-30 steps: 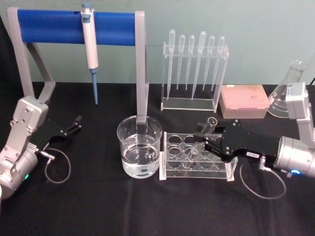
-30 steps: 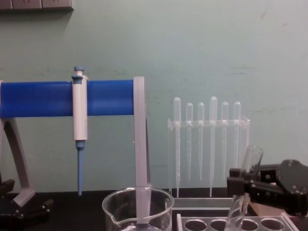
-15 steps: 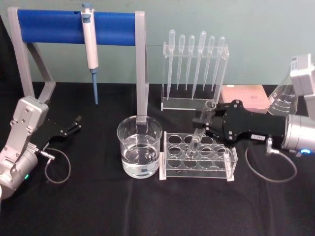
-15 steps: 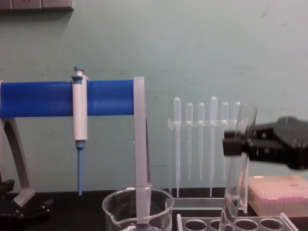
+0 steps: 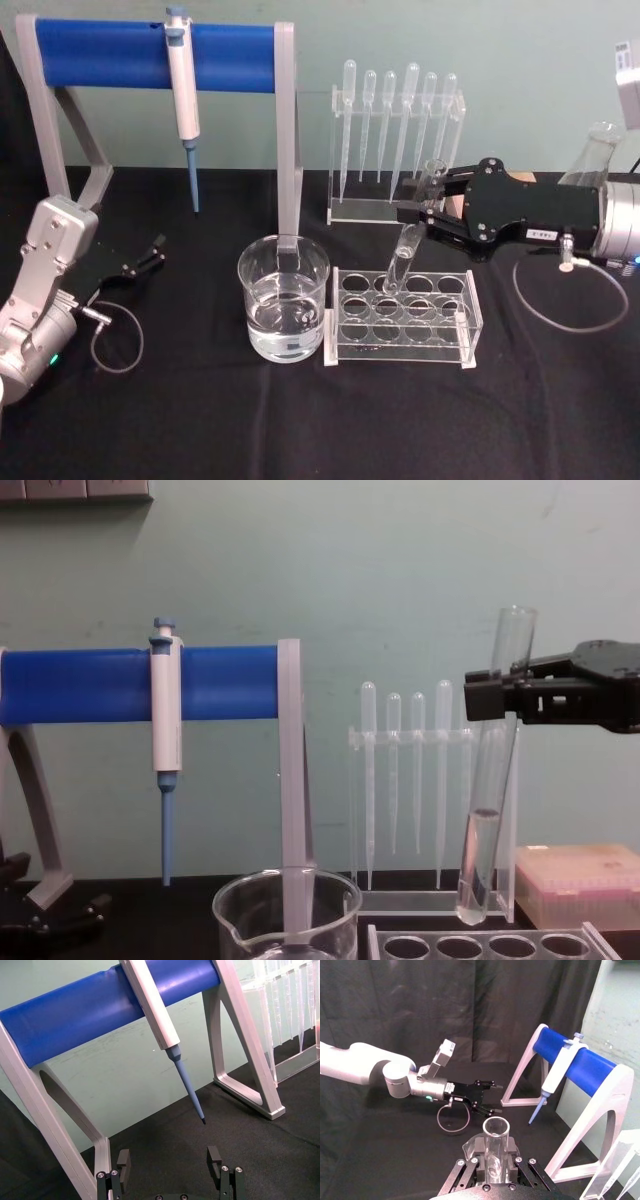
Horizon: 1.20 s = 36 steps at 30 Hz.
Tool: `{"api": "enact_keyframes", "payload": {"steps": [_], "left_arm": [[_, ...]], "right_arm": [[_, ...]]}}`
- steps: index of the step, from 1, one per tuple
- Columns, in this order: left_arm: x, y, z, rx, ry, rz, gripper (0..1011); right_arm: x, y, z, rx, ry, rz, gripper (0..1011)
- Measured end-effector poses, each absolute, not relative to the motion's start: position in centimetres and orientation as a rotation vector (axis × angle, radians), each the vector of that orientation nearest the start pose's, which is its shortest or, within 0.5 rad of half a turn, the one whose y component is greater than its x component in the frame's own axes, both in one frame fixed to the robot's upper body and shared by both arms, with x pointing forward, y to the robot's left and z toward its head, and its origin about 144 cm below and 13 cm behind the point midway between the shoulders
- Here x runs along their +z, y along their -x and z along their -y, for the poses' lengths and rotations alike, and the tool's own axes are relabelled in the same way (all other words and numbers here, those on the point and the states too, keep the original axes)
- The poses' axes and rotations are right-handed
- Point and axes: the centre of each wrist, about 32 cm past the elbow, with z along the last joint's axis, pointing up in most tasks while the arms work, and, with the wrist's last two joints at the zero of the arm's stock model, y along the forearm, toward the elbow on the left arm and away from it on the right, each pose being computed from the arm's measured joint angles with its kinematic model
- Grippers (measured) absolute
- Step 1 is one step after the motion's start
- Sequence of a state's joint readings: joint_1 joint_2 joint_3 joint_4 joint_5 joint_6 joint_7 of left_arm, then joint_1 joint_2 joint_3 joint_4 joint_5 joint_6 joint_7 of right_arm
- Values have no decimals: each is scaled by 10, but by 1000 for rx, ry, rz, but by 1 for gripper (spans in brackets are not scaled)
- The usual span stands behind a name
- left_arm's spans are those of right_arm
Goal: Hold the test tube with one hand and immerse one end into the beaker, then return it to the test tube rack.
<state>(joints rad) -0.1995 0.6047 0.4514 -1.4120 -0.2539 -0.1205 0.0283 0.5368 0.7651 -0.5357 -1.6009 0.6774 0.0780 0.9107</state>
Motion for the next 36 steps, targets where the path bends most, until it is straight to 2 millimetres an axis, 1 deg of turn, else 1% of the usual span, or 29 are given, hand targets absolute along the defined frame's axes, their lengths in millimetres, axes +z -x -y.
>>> {"api": "enact_keyframes", "payload": {"steps": [11, 36], "left_arm": [[1140, -489, -310, 1248, -304, 285, 1000], [1140, -489, -310, 1248, -305, 285, 1000]], "right_arm": [[1315, -542, 306, -285, 168, 186, 239], [1315, -542, 306, -286, 165, 185, 239]]}}
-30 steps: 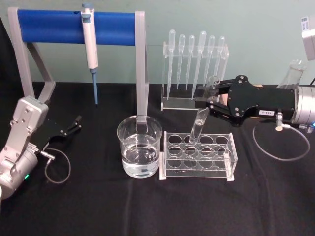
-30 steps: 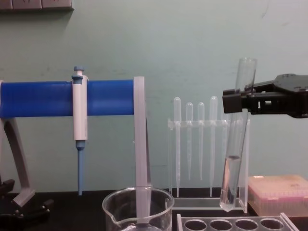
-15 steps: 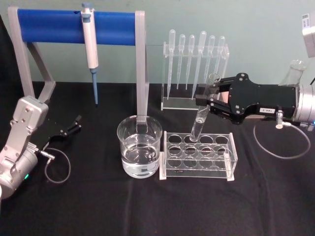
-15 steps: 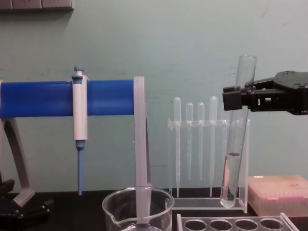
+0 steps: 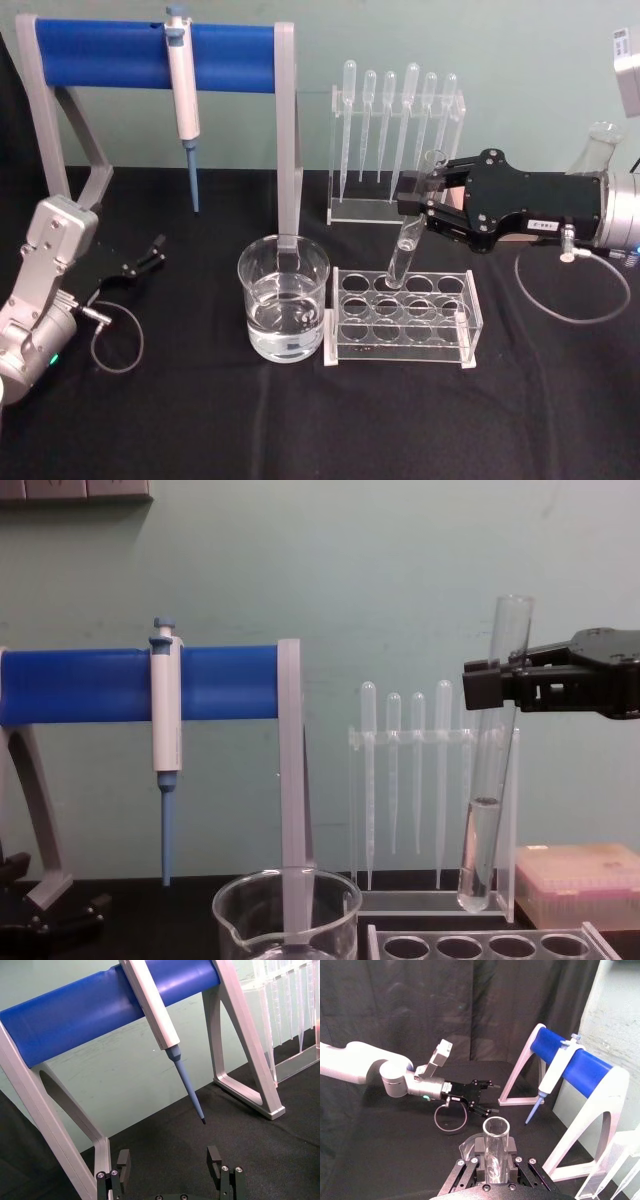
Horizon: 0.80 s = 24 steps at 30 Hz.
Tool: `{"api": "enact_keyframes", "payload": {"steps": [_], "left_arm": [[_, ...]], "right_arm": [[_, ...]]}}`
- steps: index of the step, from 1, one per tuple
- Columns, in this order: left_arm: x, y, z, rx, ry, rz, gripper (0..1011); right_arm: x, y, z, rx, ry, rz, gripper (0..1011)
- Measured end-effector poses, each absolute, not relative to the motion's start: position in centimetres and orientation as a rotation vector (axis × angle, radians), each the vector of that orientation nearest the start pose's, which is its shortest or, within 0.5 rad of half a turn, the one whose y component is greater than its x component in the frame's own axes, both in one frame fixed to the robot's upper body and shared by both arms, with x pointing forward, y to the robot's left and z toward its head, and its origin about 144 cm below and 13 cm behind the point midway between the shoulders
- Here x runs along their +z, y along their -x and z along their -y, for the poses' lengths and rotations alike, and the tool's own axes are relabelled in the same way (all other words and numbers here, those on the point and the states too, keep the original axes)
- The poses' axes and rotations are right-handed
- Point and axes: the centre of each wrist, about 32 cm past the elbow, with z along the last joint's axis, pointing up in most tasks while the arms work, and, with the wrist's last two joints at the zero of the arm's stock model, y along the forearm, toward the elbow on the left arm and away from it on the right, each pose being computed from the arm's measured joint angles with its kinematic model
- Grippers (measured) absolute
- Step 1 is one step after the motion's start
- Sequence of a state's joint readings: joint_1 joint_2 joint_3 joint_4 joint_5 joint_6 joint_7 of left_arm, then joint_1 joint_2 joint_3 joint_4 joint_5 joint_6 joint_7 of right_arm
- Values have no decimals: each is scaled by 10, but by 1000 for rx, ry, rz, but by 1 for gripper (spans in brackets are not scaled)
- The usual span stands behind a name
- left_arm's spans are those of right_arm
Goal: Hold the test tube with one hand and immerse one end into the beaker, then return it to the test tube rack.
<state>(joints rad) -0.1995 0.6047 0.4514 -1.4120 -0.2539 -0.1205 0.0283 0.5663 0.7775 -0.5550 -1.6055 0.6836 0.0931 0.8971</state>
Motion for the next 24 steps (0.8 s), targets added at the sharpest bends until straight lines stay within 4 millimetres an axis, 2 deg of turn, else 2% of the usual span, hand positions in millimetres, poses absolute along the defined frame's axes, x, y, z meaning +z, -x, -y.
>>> {"api": "enact_keyframes", "payload": {"steps": [24], "left_arm": [[1140, -489, -310, 1248, -304, 285, 1000]], "right_arm": [[1315, -542, 306, -286, 165, 185, 239]]}}
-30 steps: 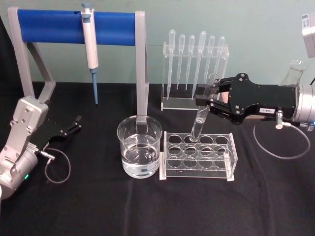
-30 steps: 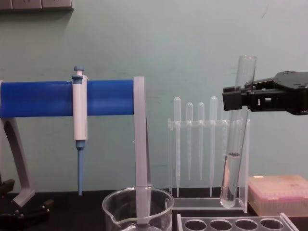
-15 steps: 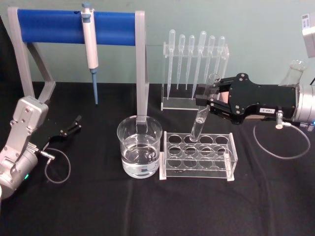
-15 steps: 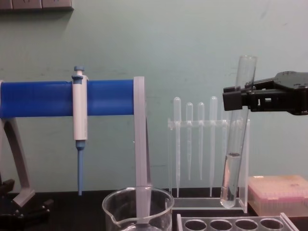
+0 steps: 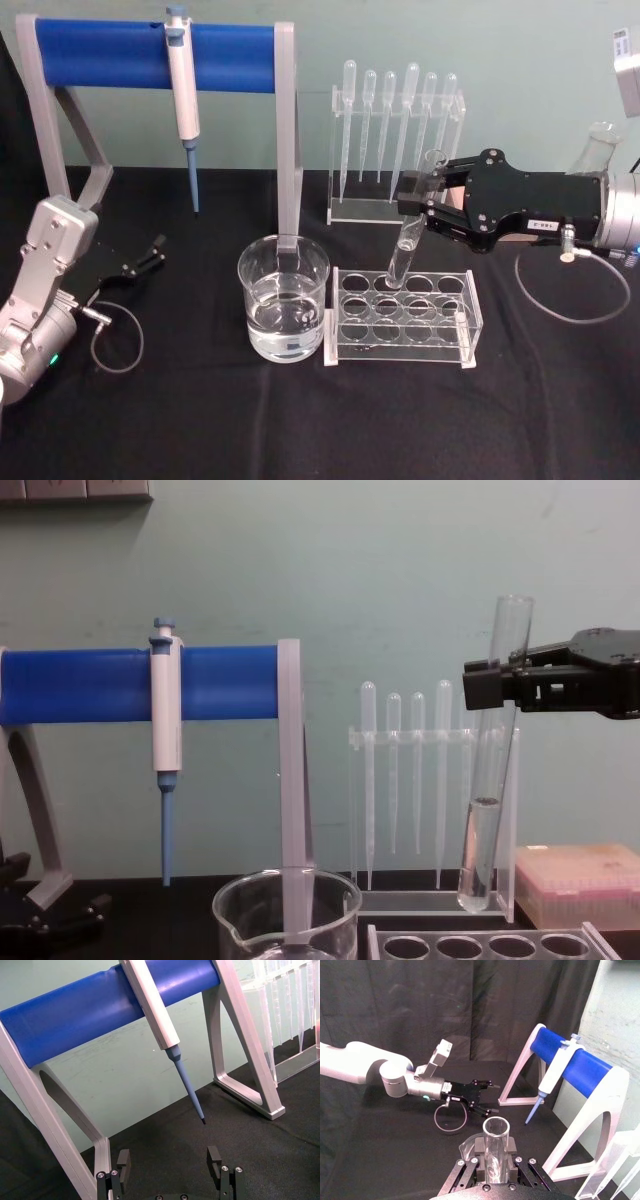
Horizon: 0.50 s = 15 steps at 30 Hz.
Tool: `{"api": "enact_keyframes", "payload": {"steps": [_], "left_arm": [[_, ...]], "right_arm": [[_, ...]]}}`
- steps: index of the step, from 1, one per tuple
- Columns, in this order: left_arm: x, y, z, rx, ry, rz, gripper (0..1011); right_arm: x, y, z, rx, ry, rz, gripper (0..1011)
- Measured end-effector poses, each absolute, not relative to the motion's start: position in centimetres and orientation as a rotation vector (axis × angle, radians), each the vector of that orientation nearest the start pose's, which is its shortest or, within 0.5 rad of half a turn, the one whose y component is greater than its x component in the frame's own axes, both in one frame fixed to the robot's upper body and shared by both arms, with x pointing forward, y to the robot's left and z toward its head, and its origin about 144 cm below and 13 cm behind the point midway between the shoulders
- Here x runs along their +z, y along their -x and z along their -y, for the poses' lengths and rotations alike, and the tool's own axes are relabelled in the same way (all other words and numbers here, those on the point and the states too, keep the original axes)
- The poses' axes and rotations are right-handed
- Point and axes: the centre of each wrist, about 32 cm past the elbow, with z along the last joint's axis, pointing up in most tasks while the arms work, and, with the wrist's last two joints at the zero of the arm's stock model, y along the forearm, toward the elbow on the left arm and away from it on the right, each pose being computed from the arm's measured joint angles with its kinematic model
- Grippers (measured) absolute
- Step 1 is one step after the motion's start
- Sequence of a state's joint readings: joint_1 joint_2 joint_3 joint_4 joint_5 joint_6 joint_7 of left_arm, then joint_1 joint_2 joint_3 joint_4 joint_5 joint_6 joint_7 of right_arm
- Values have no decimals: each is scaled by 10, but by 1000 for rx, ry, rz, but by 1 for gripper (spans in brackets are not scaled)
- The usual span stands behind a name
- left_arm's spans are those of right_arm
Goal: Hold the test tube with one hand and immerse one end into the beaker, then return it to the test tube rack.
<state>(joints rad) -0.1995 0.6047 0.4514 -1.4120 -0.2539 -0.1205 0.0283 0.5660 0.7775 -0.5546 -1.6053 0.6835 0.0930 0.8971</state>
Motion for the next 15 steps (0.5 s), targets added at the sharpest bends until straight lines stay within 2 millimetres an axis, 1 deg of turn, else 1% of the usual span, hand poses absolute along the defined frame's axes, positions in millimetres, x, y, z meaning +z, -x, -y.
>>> {"api": "enact_keyframes", "payload": {"steps": [15], "left_arm": [[1140, -489, -310, 1248, -304, 285, 1000]], "right_arm": [[1315, -542, 306, -286, 165, 185, 239]]}}
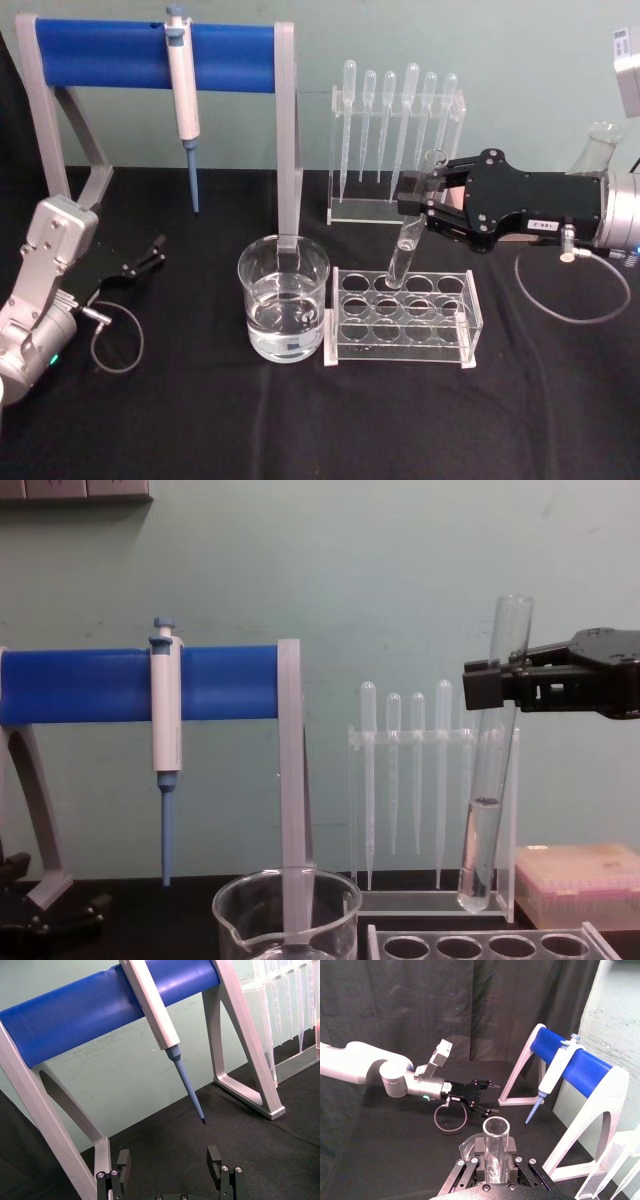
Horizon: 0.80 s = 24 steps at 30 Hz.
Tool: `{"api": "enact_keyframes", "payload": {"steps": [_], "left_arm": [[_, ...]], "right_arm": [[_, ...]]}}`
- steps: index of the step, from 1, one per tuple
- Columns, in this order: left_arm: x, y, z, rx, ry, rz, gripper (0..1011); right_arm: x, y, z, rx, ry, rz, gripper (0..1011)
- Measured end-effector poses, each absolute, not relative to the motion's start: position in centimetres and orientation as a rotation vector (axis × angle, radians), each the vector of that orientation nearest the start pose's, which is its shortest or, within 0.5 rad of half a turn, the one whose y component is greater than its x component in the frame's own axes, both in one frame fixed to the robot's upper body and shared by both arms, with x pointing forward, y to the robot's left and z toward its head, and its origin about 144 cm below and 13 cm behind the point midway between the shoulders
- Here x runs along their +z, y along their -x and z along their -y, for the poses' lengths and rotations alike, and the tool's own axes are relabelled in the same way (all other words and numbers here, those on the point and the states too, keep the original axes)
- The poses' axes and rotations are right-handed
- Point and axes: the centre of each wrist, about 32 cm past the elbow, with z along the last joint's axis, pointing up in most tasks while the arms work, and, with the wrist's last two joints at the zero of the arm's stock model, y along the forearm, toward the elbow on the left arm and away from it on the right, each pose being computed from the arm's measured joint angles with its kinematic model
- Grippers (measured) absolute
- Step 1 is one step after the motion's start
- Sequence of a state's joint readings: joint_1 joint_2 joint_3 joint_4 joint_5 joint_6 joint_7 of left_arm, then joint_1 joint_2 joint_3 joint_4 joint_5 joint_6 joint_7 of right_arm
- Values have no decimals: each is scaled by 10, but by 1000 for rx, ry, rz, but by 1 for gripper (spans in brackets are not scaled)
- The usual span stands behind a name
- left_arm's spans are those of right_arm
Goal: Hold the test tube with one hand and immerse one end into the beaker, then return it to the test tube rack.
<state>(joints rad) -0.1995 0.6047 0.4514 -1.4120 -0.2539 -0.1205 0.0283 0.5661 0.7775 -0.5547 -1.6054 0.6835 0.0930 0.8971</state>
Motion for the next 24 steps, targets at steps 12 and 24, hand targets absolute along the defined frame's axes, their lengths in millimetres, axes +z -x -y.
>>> {"api": "enact_keyframes", "payload": {"steps": [12, 24], "left_arm": [[1140, -489, -310, 1248, -304, 285, 1000], [1140, -489, -310, 1248, -304, 285, 1000]], "right_arm": [[1315, -542, 306, -286, 165, 185, 239], [1315, -542, 306, -286, 165, 185, 239]]}}
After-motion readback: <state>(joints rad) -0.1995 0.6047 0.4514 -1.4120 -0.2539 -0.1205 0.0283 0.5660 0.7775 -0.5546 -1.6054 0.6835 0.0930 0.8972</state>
